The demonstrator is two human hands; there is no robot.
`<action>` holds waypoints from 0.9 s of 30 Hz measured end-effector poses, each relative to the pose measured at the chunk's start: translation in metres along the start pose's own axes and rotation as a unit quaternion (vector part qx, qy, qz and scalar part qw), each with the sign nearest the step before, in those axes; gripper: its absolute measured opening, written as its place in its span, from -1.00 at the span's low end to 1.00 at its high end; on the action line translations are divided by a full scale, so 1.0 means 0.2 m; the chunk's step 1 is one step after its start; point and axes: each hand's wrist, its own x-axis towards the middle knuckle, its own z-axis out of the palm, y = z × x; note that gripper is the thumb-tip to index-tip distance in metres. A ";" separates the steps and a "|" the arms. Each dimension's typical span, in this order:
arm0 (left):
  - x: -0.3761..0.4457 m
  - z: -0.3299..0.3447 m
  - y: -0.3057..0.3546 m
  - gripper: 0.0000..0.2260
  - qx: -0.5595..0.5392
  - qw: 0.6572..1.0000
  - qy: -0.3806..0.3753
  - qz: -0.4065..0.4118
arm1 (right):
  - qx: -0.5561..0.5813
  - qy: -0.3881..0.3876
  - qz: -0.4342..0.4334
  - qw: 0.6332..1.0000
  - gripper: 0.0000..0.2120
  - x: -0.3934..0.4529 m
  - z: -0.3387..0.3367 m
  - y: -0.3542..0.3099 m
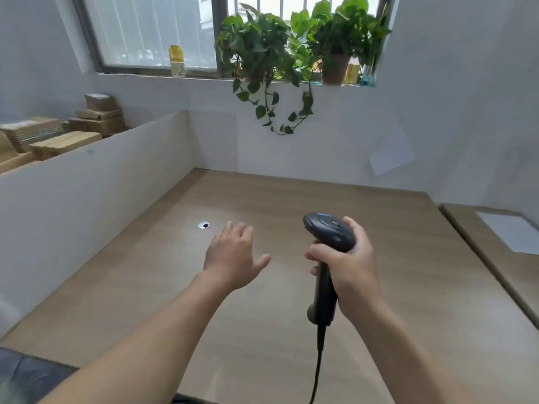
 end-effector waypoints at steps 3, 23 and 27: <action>0.06 0.07 -0.09 -0.45 -0.009 1.000 -0.012 0.018 | 0.004 0.019 0.007 1.000 -0.28 0.04 0.13 0.06; 0.08 0.48 -0.76 -0.48 0.031 0.990 -0.118 -0.065 | -0.123 -0.011 0.137 0.983 -0.64 0.46 0.83 0.85; 0.07 0.58 -0.84 -0.48 0.035 0.985 -0.144 -0.087 | -0.131 -0.018 0.165 0.977 -0.67 0.55 0.93 1.06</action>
